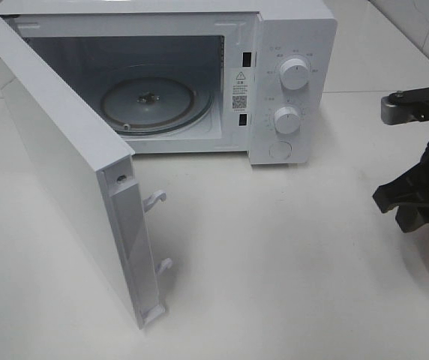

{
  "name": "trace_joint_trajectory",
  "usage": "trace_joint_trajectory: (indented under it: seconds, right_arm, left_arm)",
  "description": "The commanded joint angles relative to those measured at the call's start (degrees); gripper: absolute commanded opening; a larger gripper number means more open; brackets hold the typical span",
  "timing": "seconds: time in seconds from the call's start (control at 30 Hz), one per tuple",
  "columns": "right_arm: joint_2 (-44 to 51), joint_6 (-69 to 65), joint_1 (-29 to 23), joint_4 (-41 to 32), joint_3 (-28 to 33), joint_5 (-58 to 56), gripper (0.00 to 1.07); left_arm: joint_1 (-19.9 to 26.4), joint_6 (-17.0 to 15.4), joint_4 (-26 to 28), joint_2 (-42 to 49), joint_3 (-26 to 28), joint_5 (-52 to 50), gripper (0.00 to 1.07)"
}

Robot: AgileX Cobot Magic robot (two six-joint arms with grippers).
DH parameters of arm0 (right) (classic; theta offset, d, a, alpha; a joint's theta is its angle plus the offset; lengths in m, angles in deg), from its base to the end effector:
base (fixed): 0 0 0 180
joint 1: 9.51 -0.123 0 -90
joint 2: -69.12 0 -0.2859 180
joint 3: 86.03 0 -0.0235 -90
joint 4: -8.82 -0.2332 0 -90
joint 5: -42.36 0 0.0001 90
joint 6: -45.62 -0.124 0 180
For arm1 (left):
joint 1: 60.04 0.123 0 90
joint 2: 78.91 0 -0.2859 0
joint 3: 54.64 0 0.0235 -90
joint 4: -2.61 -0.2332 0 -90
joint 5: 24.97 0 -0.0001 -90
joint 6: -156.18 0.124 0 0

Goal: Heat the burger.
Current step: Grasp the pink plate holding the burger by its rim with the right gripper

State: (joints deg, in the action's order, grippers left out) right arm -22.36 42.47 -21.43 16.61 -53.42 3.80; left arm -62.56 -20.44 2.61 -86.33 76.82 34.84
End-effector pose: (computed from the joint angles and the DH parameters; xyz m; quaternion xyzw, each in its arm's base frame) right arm 0.2477 0.0416 0.1798 -0.1214 0.9799 -0.0297 0.1557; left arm 0.0082 -0.0004 0.2559 0.0436 0.8459 0.0040 0.5316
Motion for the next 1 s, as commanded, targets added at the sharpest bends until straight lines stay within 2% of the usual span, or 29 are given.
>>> trace_joint_trajectory:
  seconds: [0.03, 0.07, 0.1, 0.6, 1.0]
  right_arm:
    - [0.34, 0.52, 2.35, 2.01, -0.17, -0.52, 0.88]
    - [0.34, 0.52, 2.35, 2.01, -0.17, -0.52, 0.88]
    - [0.34, 0.52, 3.27, 2.23, -0.17, -0.46, 1.01]
    - [-0.57, -0.23, 7.16, 3.38, 1.43, 1.49, 0.96]
    - [-10.54, -2.98, 8.42, 5.27, 2.06, 5.33, 0.92]
  left_arm:
    - [0.11, 0.06, -0.34, 0.97, -0.11, -0.17, 0.91]
    - [0.11, 0.06, -0.34, 0.97, -0.11, -0.17, 0.91]
    - [0.11, 0.06, -0.34, 0.97, -0.11, -0.17, 0.91]
    - [0.11, 0.06, -0.34, 0.97, -0.11, -0.17, 0.91]
    - [0.11, 0.06, -0.34, 0.97, -0.11, -0.17, 0.91]
